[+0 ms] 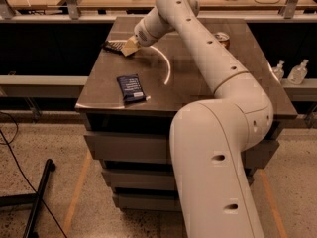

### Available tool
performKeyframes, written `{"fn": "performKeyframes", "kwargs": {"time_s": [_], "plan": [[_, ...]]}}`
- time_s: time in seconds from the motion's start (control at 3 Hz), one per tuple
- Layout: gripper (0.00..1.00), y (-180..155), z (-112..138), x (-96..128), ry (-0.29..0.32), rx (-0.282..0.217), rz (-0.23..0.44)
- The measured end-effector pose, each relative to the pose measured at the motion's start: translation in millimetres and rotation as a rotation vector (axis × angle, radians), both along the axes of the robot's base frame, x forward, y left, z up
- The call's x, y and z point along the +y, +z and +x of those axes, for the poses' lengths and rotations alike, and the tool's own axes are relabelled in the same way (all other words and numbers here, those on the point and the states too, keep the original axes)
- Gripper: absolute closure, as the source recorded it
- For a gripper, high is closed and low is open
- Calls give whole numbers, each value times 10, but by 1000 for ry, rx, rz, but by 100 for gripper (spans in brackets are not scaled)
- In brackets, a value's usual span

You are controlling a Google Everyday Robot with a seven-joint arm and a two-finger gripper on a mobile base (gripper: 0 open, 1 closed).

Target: Move rxbar chocolate near rxbar blueberry

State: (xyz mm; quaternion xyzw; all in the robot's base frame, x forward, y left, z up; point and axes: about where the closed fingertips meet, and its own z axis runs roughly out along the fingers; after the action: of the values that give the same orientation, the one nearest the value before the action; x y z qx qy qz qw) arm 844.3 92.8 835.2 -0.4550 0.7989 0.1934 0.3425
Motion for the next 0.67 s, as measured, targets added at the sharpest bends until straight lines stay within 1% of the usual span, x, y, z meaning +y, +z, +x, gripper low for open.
{"fn": "performKeyframes", "kwargs": {"time_s": [0.67], "plan": [[100,5,0,1,0,0,0]]}}
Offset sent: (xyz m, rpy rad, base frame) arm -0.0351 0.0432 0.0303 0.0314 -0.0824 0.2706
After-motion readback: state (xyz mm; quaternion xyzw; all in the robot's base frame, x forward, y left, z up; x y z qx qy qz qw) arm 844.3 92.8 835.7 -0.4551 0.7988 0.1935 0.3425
